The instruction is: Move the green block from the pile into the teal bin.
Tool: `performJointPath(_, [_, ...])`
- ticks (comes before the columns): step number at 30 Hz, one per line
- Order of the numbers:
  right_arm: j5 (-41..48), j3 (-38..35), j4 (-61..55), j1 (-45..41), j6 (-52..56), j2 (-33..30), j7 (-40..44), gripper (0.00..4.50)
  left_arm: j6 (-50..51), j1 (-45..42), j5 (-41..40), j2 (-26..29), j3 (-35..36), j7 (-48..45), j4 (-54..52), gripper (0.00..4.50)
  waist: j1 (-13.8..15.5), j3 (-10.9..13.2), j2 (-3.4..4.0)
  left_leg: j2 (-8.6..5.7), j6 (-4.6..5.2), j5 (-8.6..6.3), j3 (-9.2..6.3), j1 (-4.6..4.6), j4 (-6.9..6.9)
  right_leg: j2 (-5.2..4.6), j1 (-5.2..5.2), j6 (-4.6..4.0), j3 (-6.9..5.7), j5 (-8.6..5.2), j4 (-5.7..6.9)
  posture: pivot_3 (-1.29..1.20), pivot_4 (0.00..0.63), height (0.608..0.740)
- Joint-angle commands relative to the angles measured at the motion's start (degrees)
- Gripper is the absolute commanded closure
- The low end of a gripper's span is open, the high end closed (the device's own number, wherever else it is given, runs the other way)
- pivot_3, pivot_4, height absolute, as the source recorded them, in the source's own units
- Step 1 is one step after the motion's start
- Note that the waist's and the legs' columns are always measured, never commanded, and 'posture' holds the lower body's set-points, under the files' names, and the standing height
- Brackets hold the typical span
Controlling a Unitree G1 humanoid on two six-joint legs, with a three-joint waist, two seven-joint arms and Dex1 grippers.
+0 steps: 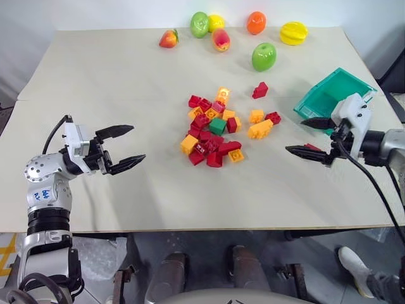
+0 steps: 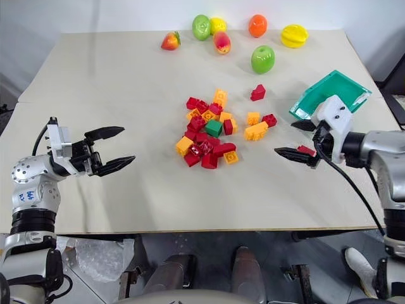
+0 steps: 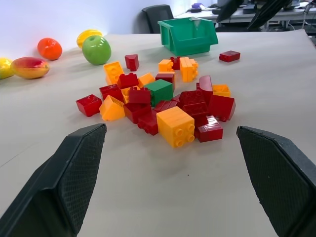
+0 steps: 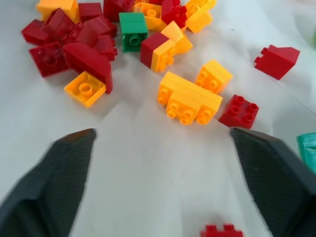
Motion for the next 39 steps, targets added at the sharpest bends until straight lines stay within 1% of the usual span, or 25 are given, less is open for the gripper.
performJointPath(1, [0.0,2.3,-2.2,-3.2,1.2,-0.8,0.7,0.01,-0.7,-0.6,-0.9,0.7,1.3,0.2,-0.2,0.00,0.0,0.0,0.00,0.00,0.00,0.00,0.00,0.00,0.01,-0.01,0.00,0.00,0.00,0.00,0.00,0.00,0.150,0.740])
performJointPath(5, [-1.5,9.1,-1.0,-12.1,5.8,3.4,-1.4,0.01,-0.8,-0.5,-0.9,0.1,1.1,0.6,-0.5,0.00,-0.2,0.0,0.02,0.05,0.00,0.00,0.00,0.00,0.06,-0.04,-0.02,0.00,0.03,0.00,-0.02,0.00,0.150,0.740])
performJointPath(6, [-1.9,11.5,-0.3,-14.8,8.5,4.5,-1.5,0.01,-0.9,-0.4,-0.8,0.0,1.1,0.7,-0.6,0.00,-0.2,0.0,0.02,0.08,-0.01,0.00,-0.01,0.01,0.07,-0.04,-0.02,0.00,0.03,0.00,-0.05,0.00,0.150,0.740])
performJointPath(8, [-3.5,16.5,2.6,-20.7,10.8,8.5,-1.7,0.01,-1.1,-0.3,-0.8,-0.3,1.0,0.6,-0.5,0.00,-0.3,0.0,0.02,0.13,-0.02,0.00,-0.04,0.01,0.06,-0.03,-0.02,0.00,0.02,0.00,-0.11,0.00,0.150,0.740])
performJointPath(10, [-7.9,22.2,9.3,-27.1,11.9,13.4,-3.3,0.01,-1.3,-0.3,-0.8,-0.8,0.8,0.5,-0.5,0.00,-0.3,0.0,0.02,0.17,-0.03,-0.01,-0.05,0.00,0.08,-0.03,-0.02,0.00,0.02,0.00,-0.07,0.00,0.150,0.740])
performJointPath(12, [-11.4,25.5,14.9,-30.8,11.3,16.3,-4.4,0.01,-1.3,-0.3,-0.7,-1.1,0.5,0.6,-0.6,0.00,-0.4,0.0,0.02,0.15,-0.03,-0.01,-0.07,-0.02,0.08,-0.04,-0.03,0.00,0.01,0.00,0.05,0.00,0.150,0.740])
performJointPath(14, [-16.4,30.5,21.9,-35.0,10.5,19.4,-5.5,0.01,-1.0,-0.4,-0.6,-1.4,0.4,1.2,-0.8,0.00,-0.1,0.0,0.02,0.12,-0.03,-0.01,-0.14,-0.08,0.06,-0.05,-0.09,0.00,-0.01,0.00,0.04,0.00,0.150,0.740])
performJointPath(15, [-20.4,34.3,25.2,-37.0,7.7,20.6,-5.8,0.01,-1.1,-0.4,-0.6,-1.7,0.3,1.2,-0.9,0.00,0.0,0.0,0.02,0.09,-0.03,-0.01,-0.15,-0.15,0.06,-0.05,-0.15,0.00,-0.02,0.00,0.05,0.00,0.150,0.740])
performJointPath(16, [-22.2,35.9,29.1,-39.0,5.5,23.0,-6.2,0.01,-1.3,-0.4,-0.6,-2.0,0.2,1.3,-1.0,0.00,-0.1,0.0,0.02,0.08,-0.03,-0.01,-0.18,-0.25,0.07,-0.08,-0.27,0.00,-0.01,0.00,0.09,0.00,0.150,0.740])
performJointPath(19, [-25.0,36.6,39.7,-43.7,0.5,28.9,-8.0,0.01,-1.6,-0.2,-0.7,-2.8,0.0,1.7,-2.0,0.00,-0.7,0.0,0.02,-0.03,-0.03,-0.01,-0.14,-0.35,0.05,-0.09,-0.47,0.00,0.01,0.00,0.18,0.00,0.150,0.740])
performJointPath(23, [-27.4,35.9,49.1,-47.4,-4.1,33.1,-8.6,0.01,-1.5,0.6,-0.8,-3.2,0.0,2.0,-3.5,0.00,-1.7,0.0,0.02,-0.04,-0.06,0.01,-0.16,-0.38,0.05,-0.08,-0.54,0.00,-0.02,0.00,0.25,0.00,0.150,0.740])
performJointPath(27, [-28.5,35.0,54.5,-49.6,-5.7,35.9,-7.6,0.01,-1.5,1.4,-1.0,-3.2,0.2,2.3,-4.6,0.00,-2.3,0.0,0.03,-0.03,-0.07,0.02,-0.16,-0.39,0.07,-0.07,-0.54,-0.01,-0.01,0.00,0.28,0.00,0.150,0.740])
performJointPath(32, [-29.1,33.7,58.1,-50.3,-7.9,38.1,-5.8,0.01,-1.4,1.9,-1.0,-3.6,0.1,2.7,-5.2,0.00,-3.1,0.0,0.03,-0.01,-0.12,0.04,-0.15,-0.38,0.12,-0.06,-0.57,-0.01,0.01,0.00,0.40,0.00,0.150,0.740])
performJointPath(35, [-28.6,31.3,59.6,-50.9,-8.2,39.4,-6.9,0.61,-1.5,1.9,-0.9,-3.9,-0.2,3.0,-5.5,0.00,-3.2,0.0,0.03,-0.01,-0.13,0.04,-0.15,-0.38,0.14,-0.06,-0.59,-0.01,0.02,0.00,0.43,0.00,0.150,0.740])
performJointPath(38, [-28.6,29.8,60.3,-51.0,-8.3,40.0,-6.8,1.56,-1.5,1.7,-0.8,-4.3,-0.4,3.2,-5.6,0.00,-3.2,0.0,0.03,0.01,-0.13,0.05,-0.14,-0.38,0.14,-0.06,-0.61,-0.01,0.04,0.00,0.44,0.00,0.150,0.740])
performJointPath(39, [-28.6,29.4,60.3,-50.9,-8.4,40.1,-6.7,1.95,-1.6,1.7,-0.8,-4.4,-0.5,3.3,-5.6,0.00,-3.2,0.0,0.03,0.02,-0.13,0.05,-0.14,-0.38,0.14,-0.07,-0.61,-0.01,0.04,0.00,0.46,0.00,0.150,0.740])
